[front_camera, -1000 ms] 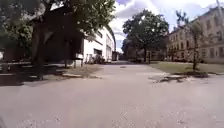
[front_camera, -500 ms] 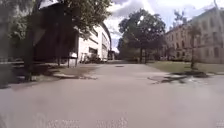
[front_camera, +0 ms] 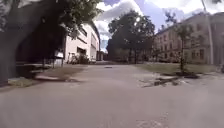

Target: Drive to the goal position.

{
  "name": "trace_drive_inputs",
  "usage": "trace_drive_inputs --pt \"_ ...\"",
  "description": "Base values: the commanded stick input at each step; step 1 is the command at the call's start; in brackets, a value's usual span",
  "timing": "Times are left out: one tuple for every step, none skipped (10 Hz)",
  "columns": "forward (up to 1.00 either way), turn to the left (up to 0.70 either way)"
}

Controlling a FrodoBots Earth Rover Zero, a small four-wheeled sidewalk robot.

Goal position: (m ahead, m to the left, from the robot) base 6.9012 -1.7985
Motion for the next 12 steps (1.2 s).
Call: trace_drive_inputs --pt "0.85 0.01" --pt "0.85 0.01" --pt "0.85 0.01" --pt "0.85 0.01" --pt "0.85 0.01" --pt "0.85 0.01" --pt "0.85 0.01" --pt "0.85 0.01" --pt "0.85 0.01" --pt "0.85 0.01" --pt "0.85 0.01" --pt "0.85 0.01"
